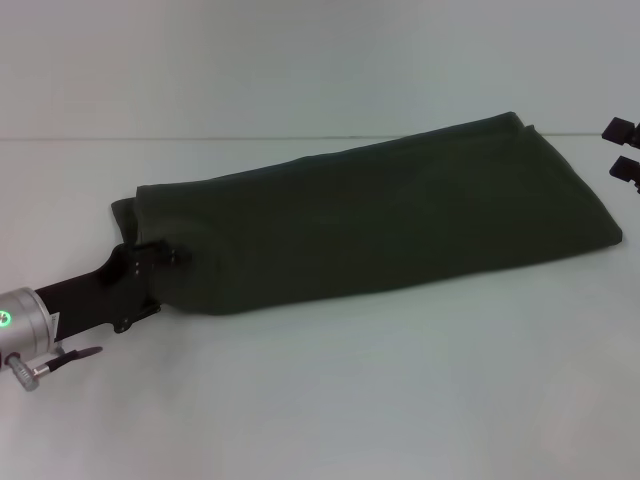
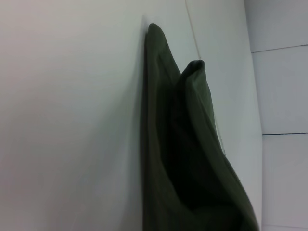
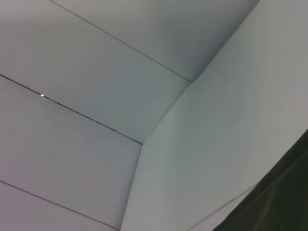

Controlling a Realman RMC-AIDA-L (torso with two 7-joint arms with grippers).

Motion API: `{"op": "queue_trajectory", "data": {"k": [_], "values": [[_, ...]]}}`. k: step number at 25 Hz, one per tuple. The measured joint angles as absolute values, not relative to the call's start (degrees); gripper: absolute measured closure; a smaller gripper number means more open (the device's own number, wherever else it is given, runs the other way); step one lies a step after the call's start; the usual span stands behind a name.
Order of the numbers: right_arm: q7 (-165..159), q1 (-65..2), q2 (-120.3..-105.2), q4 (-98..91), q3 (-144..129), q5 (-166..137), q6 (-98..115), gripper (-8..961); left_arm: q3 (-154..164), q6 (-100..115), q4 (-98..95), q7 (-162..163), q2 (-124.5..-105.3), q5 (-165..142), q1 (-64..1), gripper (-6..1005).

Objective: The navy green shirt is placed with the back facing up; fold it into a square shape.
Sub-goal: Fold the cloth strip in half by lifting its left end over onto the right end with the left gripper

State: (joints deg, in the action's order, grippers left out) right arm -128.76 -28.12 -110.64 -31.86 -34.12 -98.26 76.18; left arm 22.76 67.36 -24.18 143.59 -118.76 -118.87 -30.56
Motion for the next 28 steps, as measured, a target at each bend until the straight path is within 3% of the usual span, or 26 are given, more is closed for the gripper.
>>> {"op": "queue_trajectory", "data": {"k": [12,18,28], "values": [[-128.79,-27.66,-110.65,-31.90,-33.99,-98.25,76.46,159,23.32,67.37,-24.53,143.26,-118.66,-119.20,-30.93,729],[-129.02,-27.52,-110.65,-31.91,-33.85,-98.26,76.55,160,23.63,68.44,-26.78,142.84,-117.30,-120.75,-31.08,928],[-129.10,-27.10,-110.54,-30.50,-32.51,-98.37,76.26,160,22.73,68.61,-34.76,147.93,-112.35,-133.81,-33.16,975]]}}
